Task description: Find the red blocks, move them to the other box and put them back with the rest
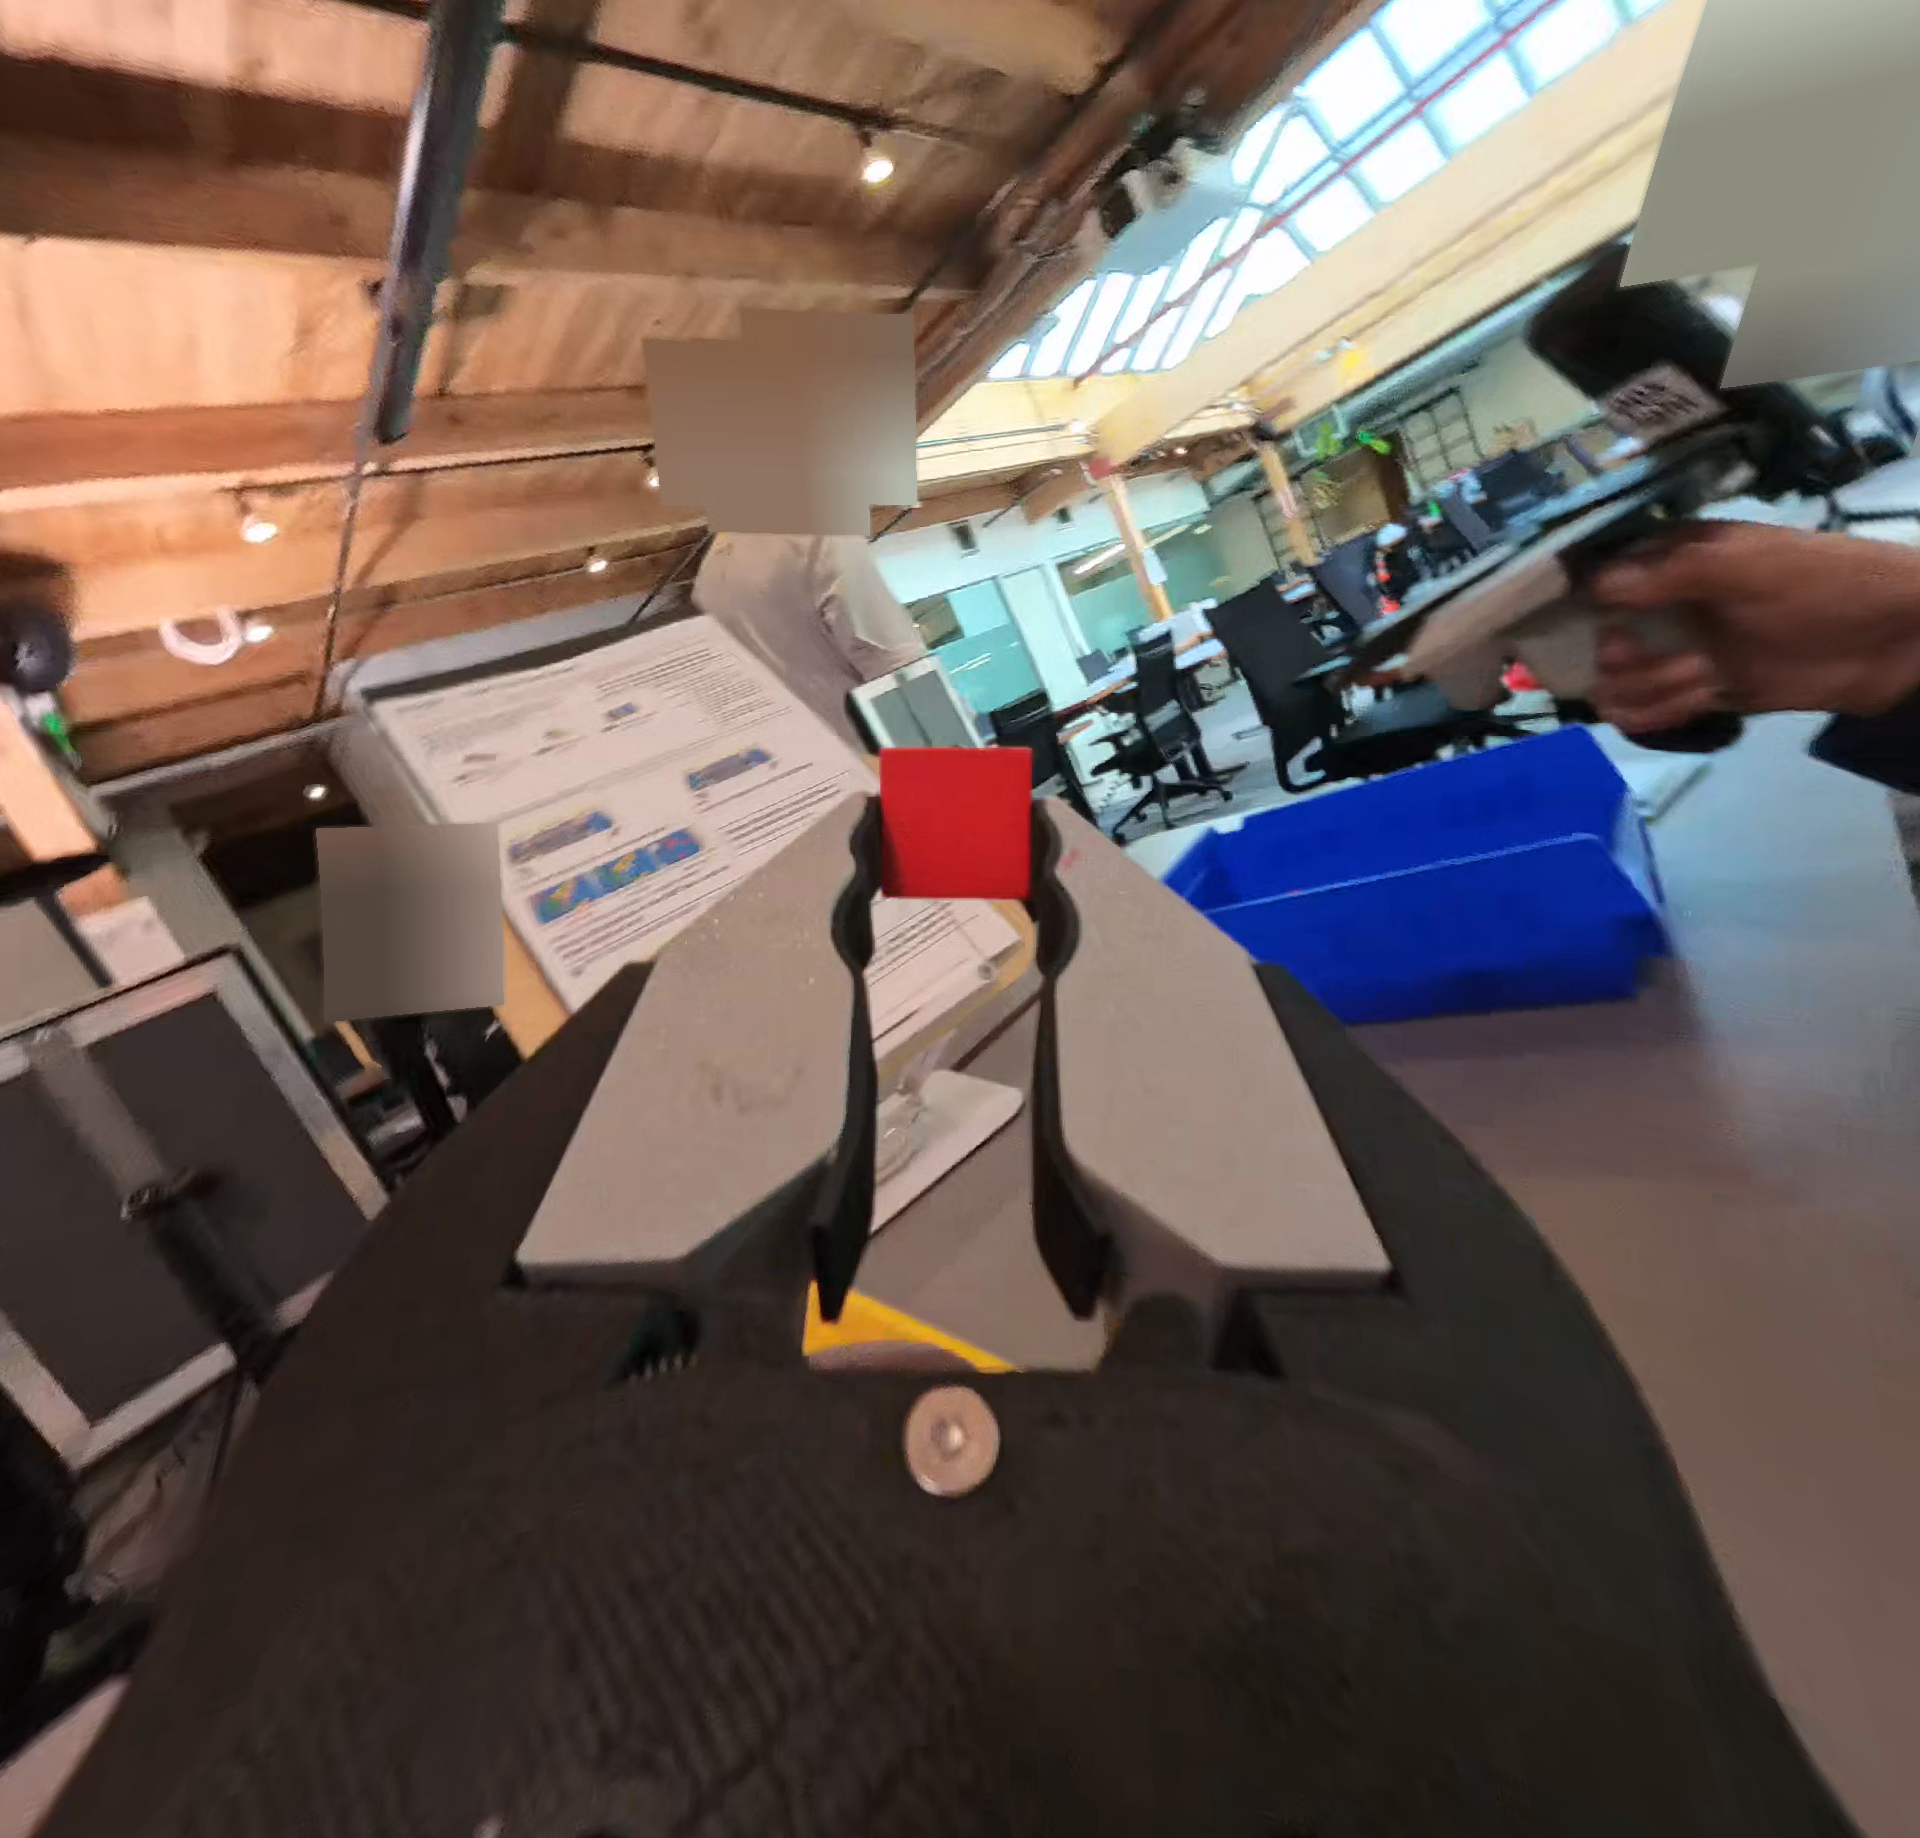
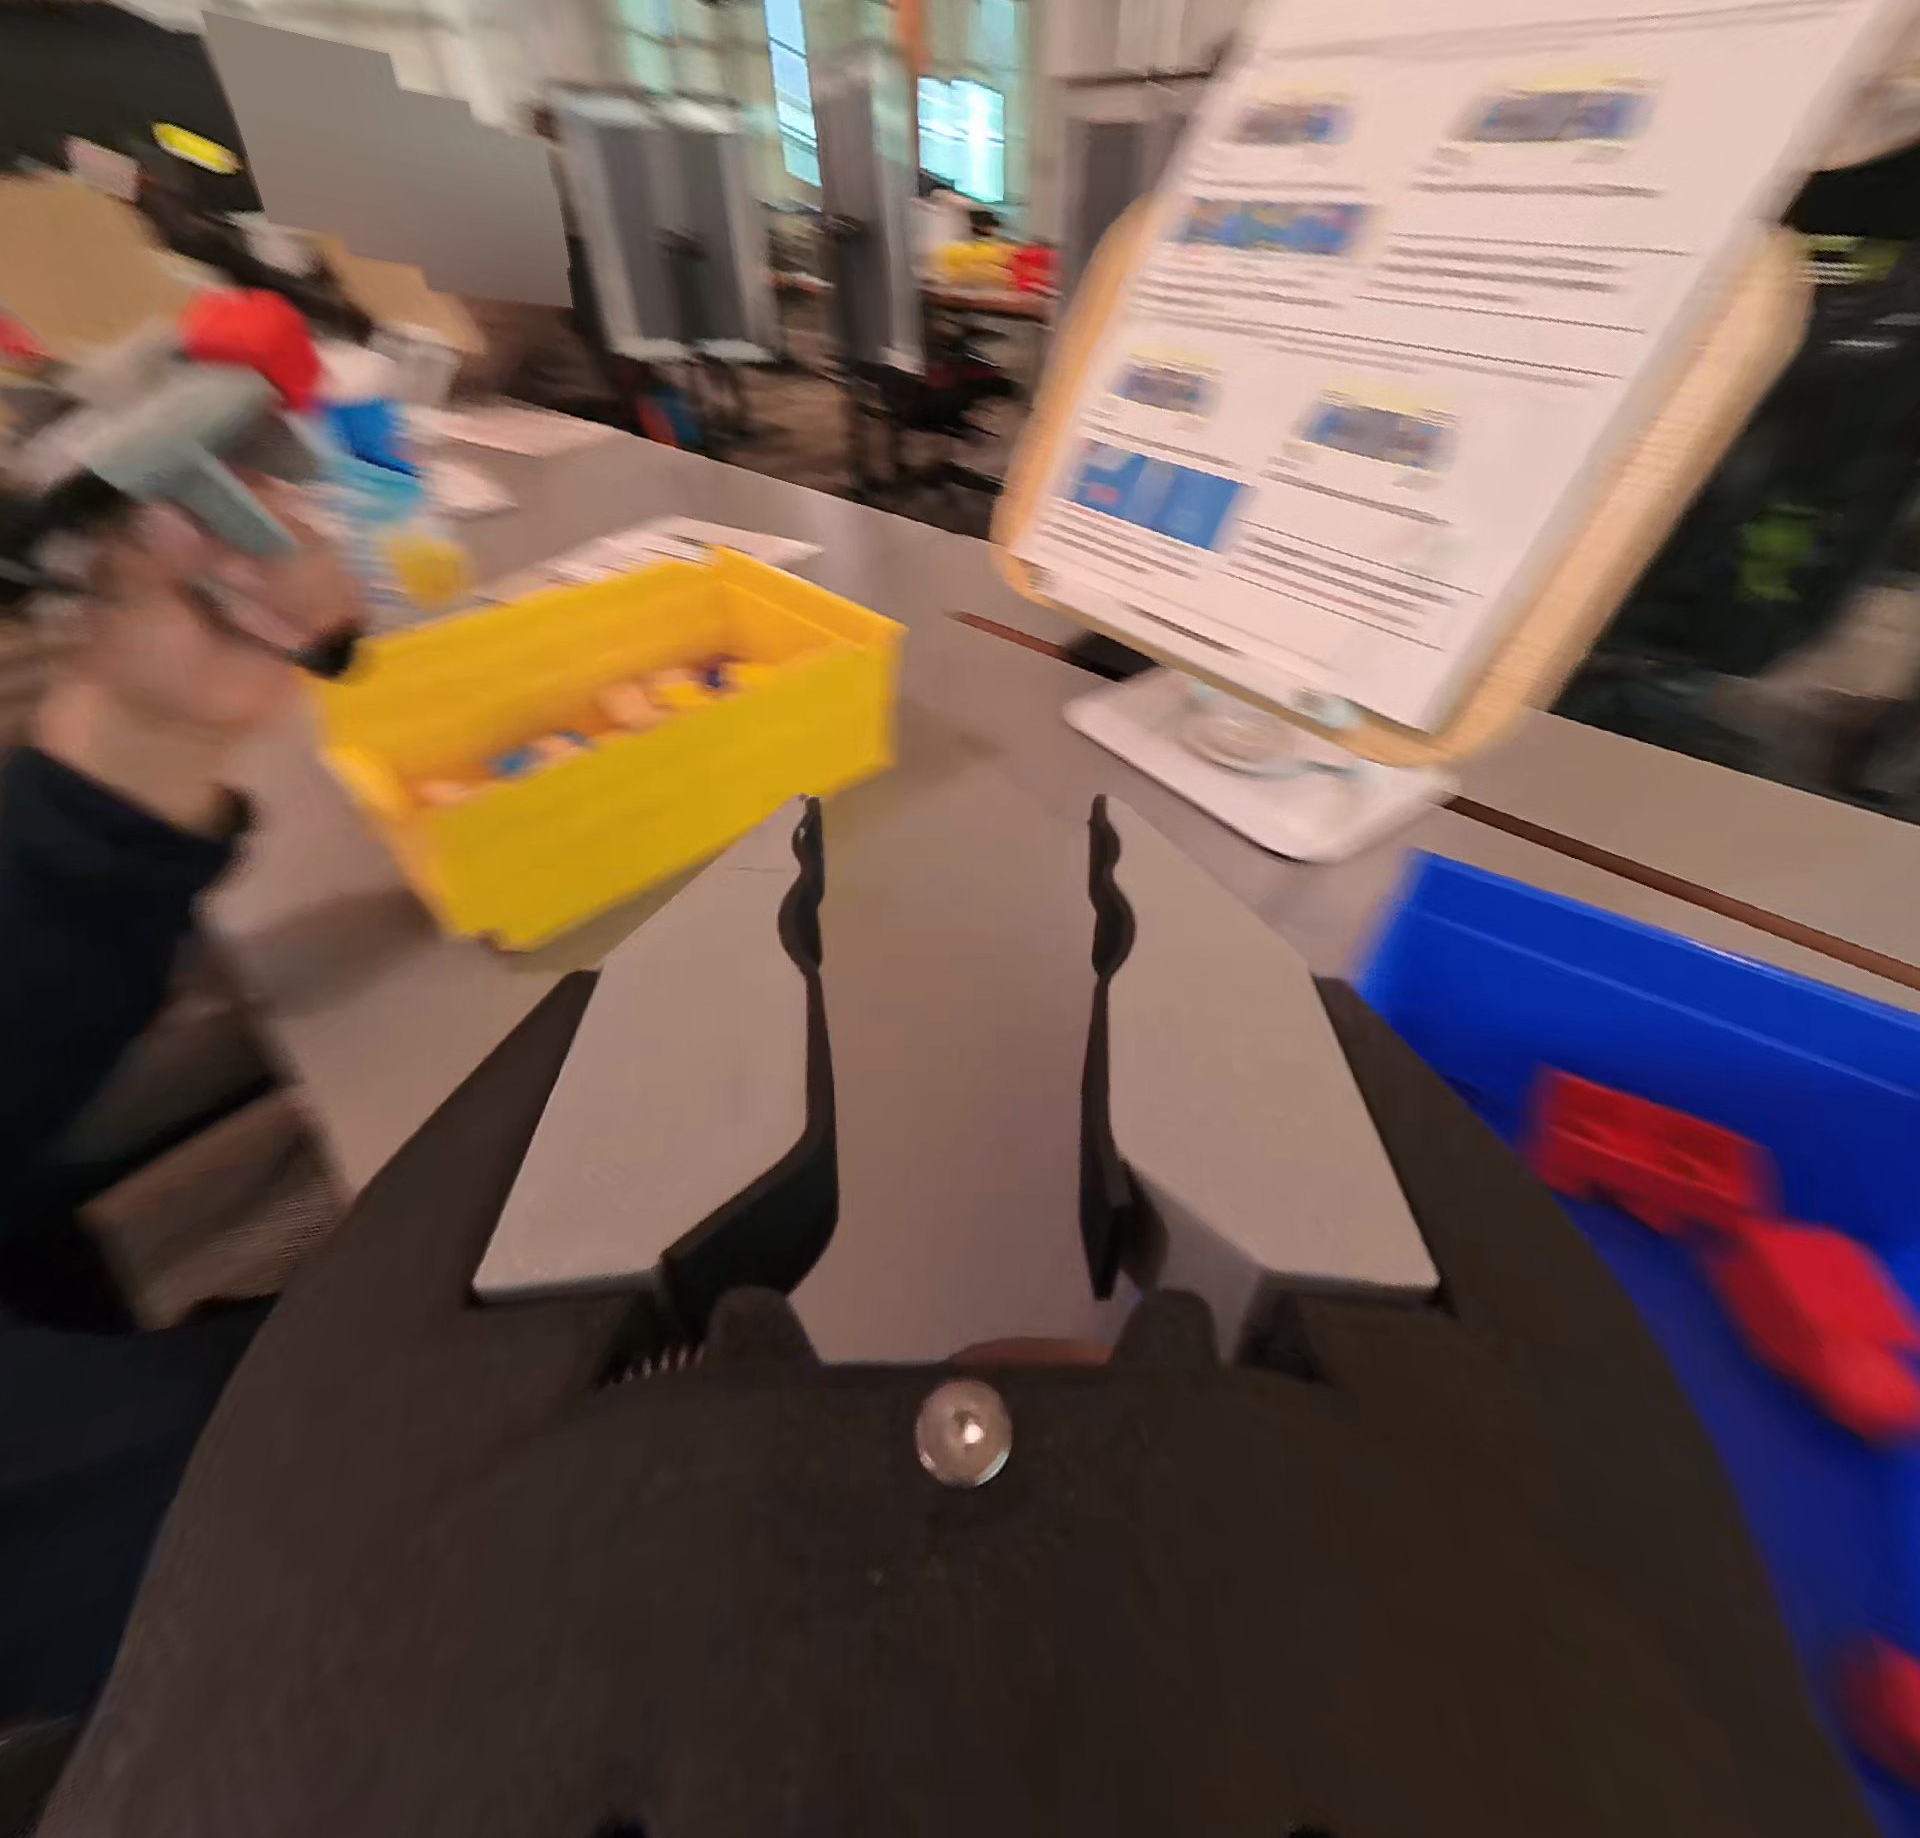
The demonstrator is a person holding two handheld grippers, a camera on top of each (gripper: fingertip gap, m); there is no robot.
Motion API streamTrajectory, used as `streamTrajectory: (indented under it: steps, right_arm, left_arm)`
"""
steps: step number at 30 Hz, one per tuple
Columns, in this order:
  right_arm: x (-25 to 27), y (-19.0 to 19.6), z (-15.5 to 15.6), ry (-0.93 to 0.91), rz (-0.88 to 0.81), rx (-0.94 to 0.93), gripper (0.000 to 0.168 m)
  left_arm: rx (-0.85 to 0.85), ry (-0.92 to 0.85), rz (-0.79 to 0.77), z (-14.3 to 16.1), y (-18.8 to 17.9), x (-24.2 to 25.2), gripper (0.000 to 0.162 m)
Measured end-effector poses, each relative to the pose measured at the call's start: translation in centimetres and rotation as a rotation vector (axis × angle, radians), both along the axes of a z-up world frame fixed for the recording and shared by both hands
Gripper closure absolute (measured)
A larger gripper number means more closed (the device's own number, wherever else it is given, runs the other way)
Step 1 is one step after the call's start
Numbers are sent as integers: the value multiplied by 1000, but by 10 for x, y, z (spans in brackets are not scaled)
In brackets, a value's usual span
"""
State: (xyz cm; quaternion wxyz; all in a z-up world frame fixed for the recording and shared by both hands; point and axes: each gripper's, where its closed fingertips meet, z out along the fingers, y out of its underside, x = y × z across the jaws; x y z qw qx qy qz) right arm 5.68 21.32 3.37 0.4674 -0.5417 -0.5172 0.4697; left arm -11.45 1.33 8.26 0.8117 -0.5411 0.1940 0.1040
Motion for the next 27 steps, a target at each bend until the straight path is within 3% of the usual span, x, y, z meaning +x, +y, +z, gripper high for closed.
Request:
streamTrajectory:
  steps: [3, 7, 12, 16, 18, 27]
  right_arm:
    - [-10, -44, 7, 36, 157, -41, 114]
    - [-22, -104, 4, 27, 356, -63, 108]
    - [-31, -171, -11, -30, 571, -124, 106]
    - [-46, -187, -30, -78, 556, -81, 112]
    - [-50, -189, -37, -98, 552, -61, 133]
    - [-59, -178, -42, -90, 463, 7, 139]
  left_arm:
    - [-111, 192, 57, -19, 15, 42, 136]
    - [-94, 593, 101, -45, 21, 105, 135]
    - [-30, 788, 158, -59, 31, 135, 136]
    - [-74, 909, 150, -82, 39, 149, 136]
    - [-86, 930, 176, -86, 43, 148, 136]
    - [-36, 944, 218, -88, 49, 140, 136]
